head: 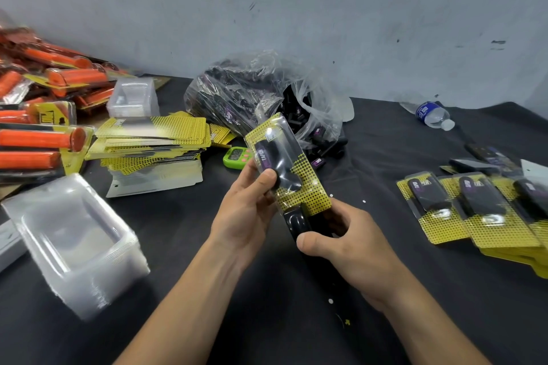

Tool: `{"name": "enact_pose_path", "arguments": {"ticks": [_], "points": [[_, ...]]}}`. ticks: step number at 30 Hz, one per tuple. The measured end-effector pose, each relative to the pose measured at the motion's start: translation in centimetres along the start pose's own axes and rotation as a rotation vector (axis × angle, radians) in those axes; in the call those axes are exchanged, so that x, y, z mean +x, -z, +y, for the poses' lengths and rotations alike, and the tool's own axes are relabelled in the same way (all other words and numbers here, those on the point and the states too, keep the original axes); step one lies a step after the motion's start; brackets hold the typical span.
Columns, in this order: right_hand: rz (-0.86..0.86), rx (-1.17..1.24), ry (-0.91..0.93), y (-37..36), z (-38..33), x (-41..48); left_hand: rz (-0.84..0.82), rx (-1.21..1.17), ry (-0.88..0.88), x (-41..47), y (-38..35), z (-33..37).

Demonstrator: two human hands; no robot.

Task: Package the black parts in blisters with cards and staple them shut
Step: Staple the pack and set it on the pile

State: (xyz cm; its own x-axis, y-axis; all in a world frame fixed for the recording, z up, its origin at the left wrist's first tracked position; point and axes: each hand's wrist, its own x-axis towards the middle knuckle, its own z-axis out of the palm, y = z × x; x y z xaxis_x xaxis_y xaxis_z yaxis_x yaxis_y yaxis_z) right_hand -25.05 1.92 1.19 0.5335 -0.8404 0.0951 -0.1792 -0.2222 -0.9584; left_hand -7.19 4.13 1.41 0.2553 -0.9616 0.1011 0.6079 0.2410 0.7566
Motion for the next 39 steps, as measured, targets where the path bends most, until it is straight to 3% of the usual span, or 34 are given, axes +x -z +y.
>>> {"name": "enact_pose_path", "arguments": {"ticks": [18, 23, 28, 30, 34, 39], "points": [[0.042, 0.104, -0.004, -0.6, -0.3, 0.0, -0.015, 0.058, -0.007, 0.1, 0.1, 0.1], [0.169, 0.120, -0.026, -1.3, -0.1, 0.1, -0.025, 0.070, -0.006, 0.0, 0.1, -0.1], [-0.050, 0.235, -0.199, -0.2, -0.2, 0.6, 0.076, 0.139, -0.013, 0.1, 0.0, -0.7], [-0.040, 0.274, -0.285, 0.1, 0.2, 0.6, 0.161, 0.150, -0.027, 0.3, 0.2, -0.9], [0.185, -0.035, -0.329, 1.3, 0.9, 1.0, 0.324, 0.146, -0.008, 0.7, 1.0, -0.2], [0.368, -0.351, -0.256, 2.0, 0.6, 1.2, 0.307, 0.202, 0.052, 0.2, 0.8, -0.2]]}}
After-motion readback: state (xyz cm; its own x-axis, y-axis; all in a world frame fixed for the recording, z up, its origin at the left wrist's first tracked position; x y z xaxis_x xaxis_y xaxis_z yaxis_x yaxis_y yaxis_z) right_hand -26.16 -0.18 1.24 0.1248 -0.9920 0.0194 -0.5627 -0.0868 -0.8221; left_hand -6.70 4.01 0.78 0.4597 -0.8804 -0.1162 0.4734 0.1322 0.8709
